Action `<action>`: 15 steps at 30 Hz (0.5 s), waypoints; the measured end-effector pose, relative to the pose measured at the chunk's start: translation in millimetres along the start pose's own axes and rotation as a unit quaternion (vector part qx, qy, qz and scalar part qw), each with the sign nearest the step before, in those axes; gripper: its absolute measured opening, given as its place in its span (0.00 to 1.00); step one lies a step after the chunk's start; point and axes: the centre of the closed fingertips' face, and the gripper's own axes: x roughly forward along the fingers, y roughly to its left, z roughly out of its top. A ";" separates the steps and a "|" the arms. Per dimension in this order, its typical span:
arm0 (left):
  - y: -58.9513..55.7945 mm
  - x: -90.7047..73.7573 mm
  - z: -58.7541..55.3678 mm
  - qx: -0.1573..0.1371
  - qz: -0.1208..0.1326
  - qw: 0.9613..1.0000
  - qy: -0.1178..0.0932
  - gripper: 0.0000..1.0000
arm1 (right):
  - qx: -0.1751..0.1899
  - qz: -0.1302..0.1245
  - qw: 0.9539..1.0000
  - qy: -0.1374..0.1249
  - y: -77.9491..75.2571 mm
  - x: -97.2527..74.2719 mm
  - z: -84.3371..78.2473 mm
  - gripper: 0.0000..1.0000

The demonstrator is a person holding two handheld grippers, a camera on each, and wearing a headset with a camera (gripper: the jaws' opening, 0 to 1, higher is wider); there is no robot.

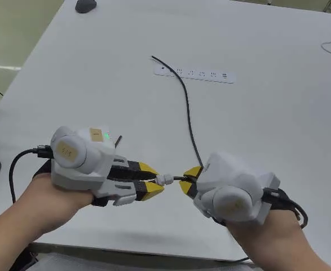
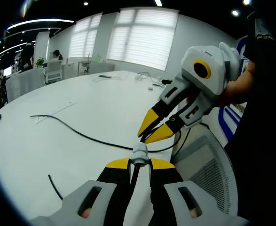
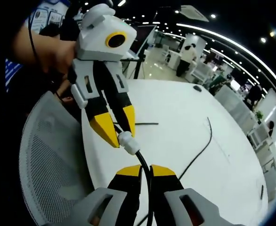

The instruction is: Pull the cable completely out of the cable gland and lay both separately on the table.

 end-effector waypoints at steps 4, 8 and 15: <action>-0.7 0.5 -0.8 0.002 -0.001 1.000 0.001 0.15 | 0.039 -0.001 0.999 -0.005 -2.1 -1.3 -6.7 0.01; -0.8 1.6 1.4 0.003 0.000 1.000 -0.001 0.15 | 0.075 -0.008 0.997 -0.009 -7.0 -2.5 -13.7 0.01; -1.4 0.6 3.9 0.004 0.001 1.000 -0.006 0.15 | 0.132 -0.021 0.991 -0.011 -18.2 -6.5 -29.8 0.01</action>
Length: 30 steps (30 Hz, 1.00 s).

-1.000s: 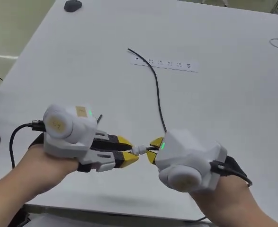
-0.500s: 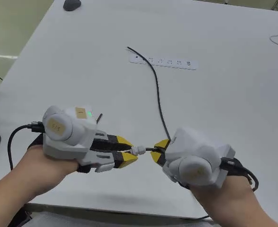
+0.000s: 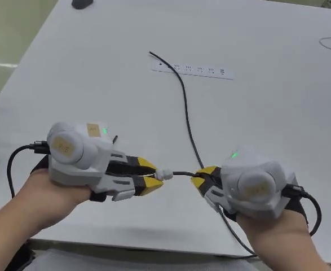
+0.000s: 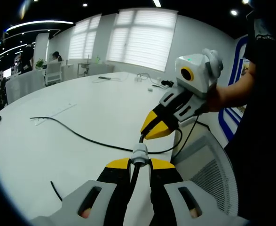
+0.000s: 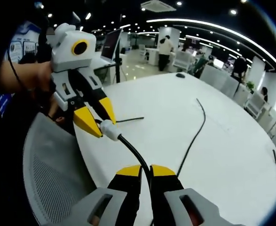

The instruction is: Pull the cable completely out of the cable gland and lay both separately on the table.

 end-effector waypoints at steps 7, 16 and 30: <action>-2.4 -1.5 2.2 -0.008 0.000 1.000 -0.007 0.15 | 0.125 -0.004 0.992 -0.004 -16.2 -3.3 -18.5 0.02; -2.9 0.2 5.1 -0.003 0.001 1.000 -0.009 0.15 | 0.184 -0.021 0.983 -0.004 -30.9 -5.0 -35.3 0.02; -4.8 7.0 -1.6 -0.002 -0.001 1.000 0.008 0.15 | 0.152 -0.035 0.988 0.007 -31.8 -3.8 -46.8 0.02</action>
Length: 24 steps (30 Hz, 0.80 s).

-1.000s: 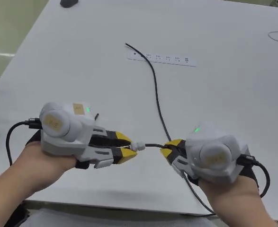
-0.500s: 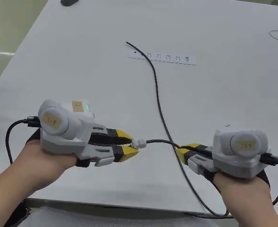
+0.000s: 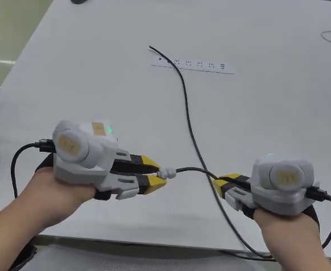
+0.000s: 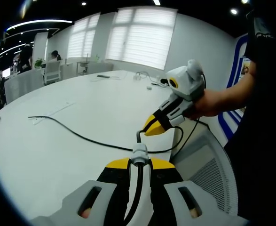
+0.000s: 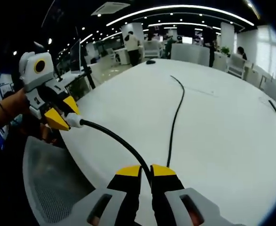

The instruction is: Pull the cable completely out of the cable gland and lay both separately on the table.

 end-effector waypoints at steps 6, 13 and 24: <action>2.3 -1.2 -0.9 -0.002 0.004 1.000 0.001 0.15 | -0.016 -0.006 1.000 -0.004 -0.6 -1.1 5.5 0.04; 1.7 -1.7 -1.2 -0.002 0.003 1.000 0.001 0.15 | -0.029 0.023 0.998 -0.041 9.6 -5.5 15.5 0.06; -1.7 -2.8 0.1 -0.002 0.000 1.000 -0.001 0.15 | -0.172 0.046 0.983 -0.052 35.7 -11.1 42.6 0.19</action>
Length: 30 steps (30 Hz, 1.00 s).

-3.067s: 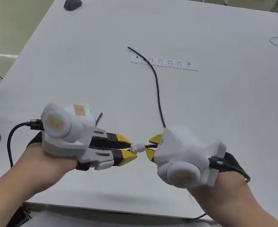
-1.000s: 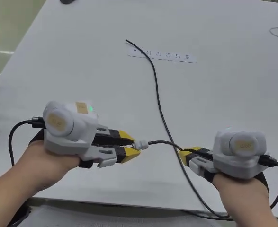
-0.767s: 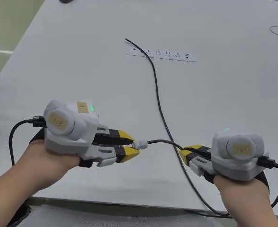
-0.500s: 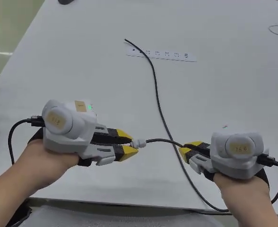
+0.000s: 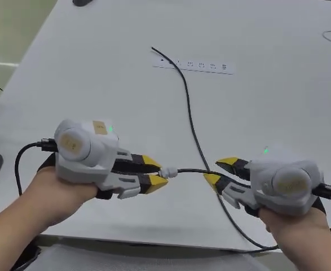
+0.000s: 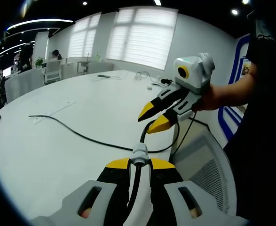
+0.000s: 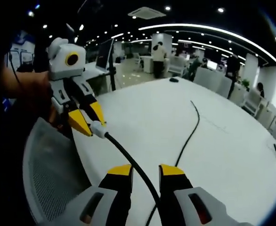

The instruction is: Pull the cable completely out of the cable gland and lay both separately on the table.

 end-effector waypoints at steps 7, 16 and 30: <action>0.9 1.5 1.4 0.001 -0.003 1.000 0.000 0.15 | -0.130 0.030 0.991 0.019 28.3 9.6 18.6 0.22; 1.0 5.2 1.2 0.003 -0.008 1.000 0.005 0.15 | -0.224 0.043 0.973 0.039 46.2 17.7 24.2 0.11; 1.7 6.2 2.0 0.010 -0.012 1.000 0.010 0.15 | -0.237 0.039 0.970 0.045 44.1 19.4 23.9 0.03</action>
